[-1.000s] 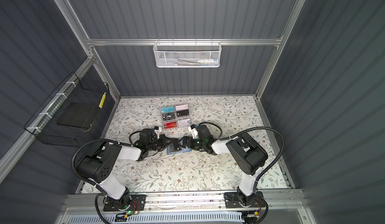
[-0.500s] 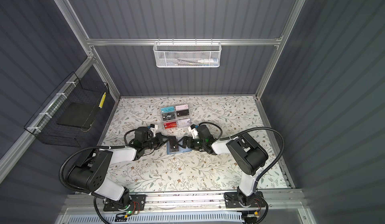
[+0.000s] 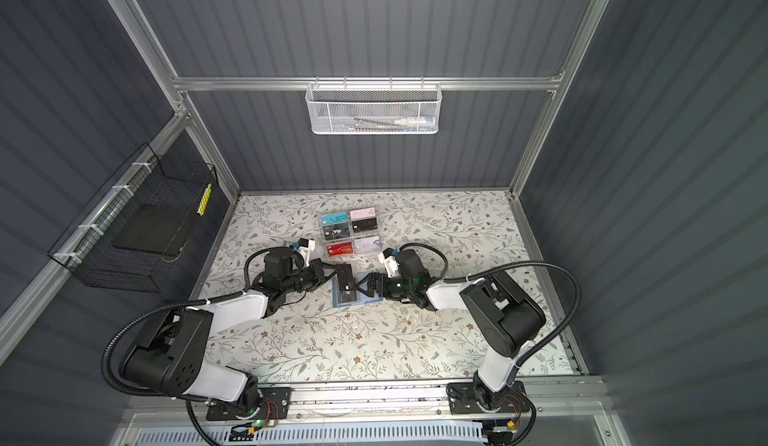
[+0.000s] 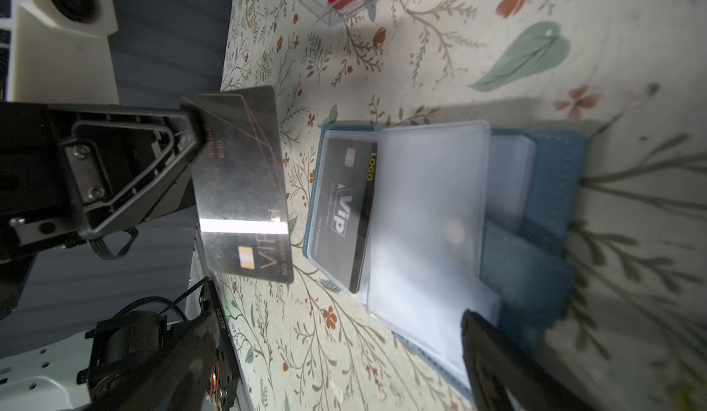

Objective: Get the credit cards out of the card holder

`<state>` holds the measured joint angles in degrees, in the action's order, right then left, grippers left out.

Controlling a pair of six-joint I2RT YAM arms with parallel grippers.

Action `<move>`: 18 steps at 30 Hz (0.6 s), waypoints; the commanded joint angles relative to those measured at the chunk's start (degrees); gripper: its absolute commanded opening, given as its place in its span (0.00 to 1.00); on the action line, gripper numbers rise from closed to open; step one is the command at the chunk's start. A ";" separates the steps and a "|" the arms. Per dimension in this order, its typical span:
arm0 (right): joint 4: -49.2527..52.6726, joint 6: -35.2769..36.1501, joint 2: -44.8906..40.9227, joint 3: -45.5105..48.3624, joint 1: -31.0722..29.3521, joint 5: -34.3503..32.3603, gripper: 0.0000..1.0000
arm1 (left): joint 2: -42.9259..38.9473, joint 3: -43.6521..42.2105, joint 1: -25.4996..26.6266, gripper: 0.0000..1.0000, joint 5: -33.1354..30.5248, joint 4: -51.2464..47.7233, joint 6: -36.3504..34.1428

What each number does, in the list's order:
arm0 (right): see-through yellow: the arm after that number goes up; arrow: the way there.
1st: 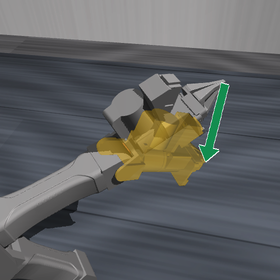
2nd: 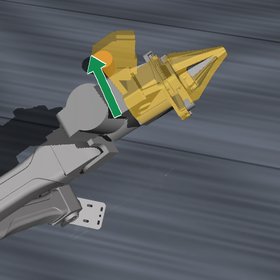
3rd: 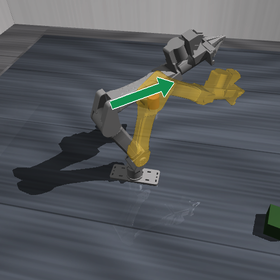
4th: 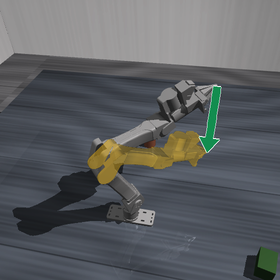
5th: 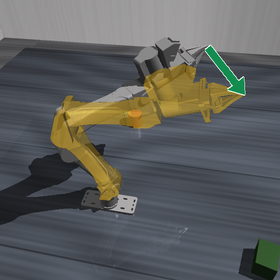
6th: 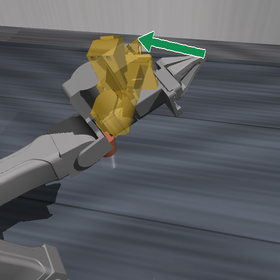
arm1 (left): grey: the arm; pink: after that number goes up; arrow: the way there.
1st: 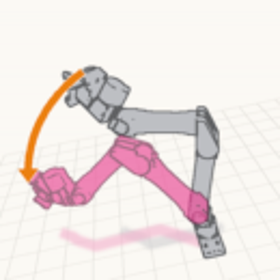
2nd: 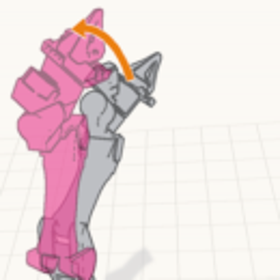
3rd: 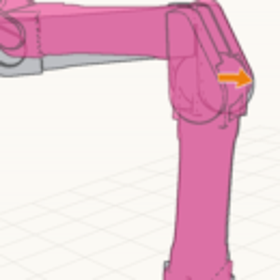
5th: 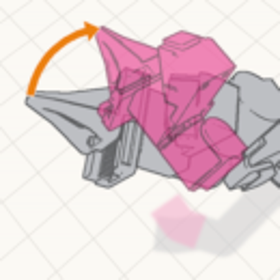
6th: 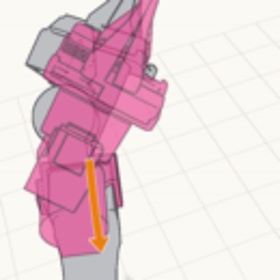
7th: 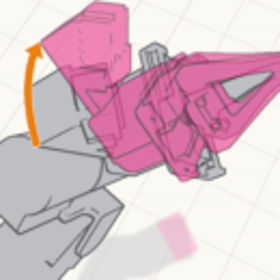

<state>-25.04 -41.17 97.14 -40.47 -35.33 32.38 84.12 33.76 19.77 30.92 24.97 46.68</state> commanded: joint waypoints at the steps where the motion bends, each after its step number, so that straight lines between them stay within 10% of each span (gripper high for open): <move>1: 1.47 2.63 -3.01 1.05 0.77 -2.00 0.99 | -2.80 4.09 0.23 0.00 -3.78 -9.94 -7.37; 18: 10.23 8.20 -11.37 2.03 1.25 -12.52 0.99 | 4.91 28.59 8.79 0.00 -20.79 -39.89 -30.11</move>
<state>-17.19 -34.70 87.88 -39.24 -34.63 22.76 87.33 57.56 28.80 13.43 -6.61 24.64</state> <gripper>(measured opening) 0.989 0.047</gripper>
